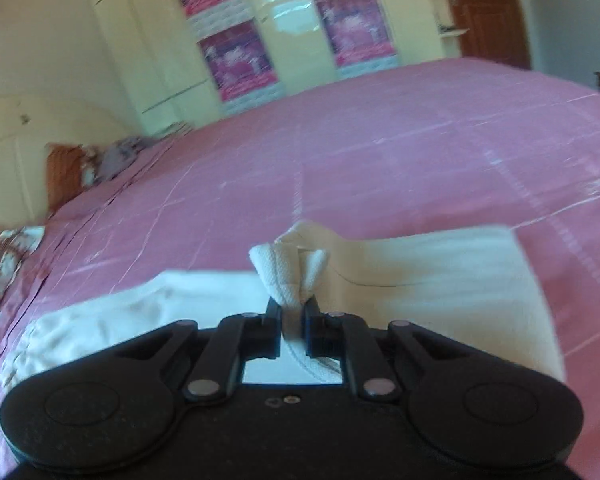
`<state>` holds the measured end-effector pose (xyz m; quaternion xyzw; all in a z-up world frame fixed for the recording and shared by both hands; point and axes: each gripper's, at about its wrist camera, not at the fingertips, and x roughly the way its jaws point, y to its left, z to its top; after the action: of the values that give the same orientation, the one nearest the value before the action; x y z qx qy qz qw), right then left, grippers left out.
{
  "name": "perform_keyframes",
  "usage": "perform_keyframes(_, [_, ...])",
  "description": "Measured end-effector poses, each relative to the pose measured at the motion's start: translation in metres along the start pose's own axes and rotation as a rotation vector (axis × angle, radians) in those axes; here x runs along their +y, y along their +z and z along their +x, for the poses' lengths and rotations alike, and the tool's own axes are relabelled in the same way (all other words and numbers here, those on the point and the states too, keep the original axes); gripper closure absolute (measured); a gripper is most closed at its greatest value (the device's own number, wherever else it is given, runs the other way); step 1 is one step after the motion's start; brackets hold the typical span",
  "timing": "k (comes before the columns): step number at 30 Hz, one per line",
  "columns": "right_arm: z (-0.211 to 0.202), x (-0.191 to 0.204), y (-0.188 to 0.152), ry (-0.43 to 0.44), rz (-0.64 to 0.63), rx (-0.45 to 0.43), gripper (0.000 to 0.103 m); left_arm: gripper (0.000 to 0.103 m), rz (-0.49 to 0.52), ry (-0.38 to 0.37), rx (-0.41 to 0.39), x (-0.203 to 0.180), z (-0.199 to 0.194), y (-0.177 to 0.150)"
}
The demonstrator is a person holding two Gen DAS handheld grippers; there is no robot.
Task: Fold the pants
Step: 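Pinch the pants fabric with the right tool and pull it straight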
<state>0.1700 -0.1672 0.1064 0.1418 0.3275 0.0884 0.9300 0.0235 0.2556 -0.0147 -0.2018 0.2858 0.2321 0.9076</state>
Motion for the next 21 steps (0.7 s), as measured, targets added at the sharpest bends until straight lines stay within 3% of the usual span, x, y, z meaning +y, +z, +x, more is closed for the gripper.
perform_keyframes(2, [0.024, 0.034, -0.024, 0.056, -0.075, 0.099, 0.093, 0.035, 0.002, 0.0, -0.005, 0.002, -0.001, 0.0])
perform_keyframes(4, [0.033, 0.054, -0.043, 0.086, -0.12, 0.142, 0.092, 0.035, 0.0, -0.002, -0.011, 0.004, -0.003, 0.0])
perform_keyframes(6, [0.027, 0.07, -0.054, 0.04, -0.19, 0.112, 0.092, 0.035, -0.009, -0.007, -0.014, 0.007, -0.004, 0.0])
perform_keyframes(10, [0.013, 0.075, -0.051, 0.055, -0.222, 0.082, 0.092, 0.035, -0.029, -0.025, -0.007, 0.007, -0.001, 0.0])
perform_keyframes(15, [0.012, 0.09, -0.06, 0.041, -0.33, 0.093, 0.092, 0.035, 0.015, -0.02, -0.014, -0.003, -0.002, -0.001])
perform_keyframes(21, [0.025, 0.096, -0.069, 0.024, -0.317, 0.111, 0.09, 0.035, 0.013, -0.006, -0.021, 0.0, -0.005, 0.0])
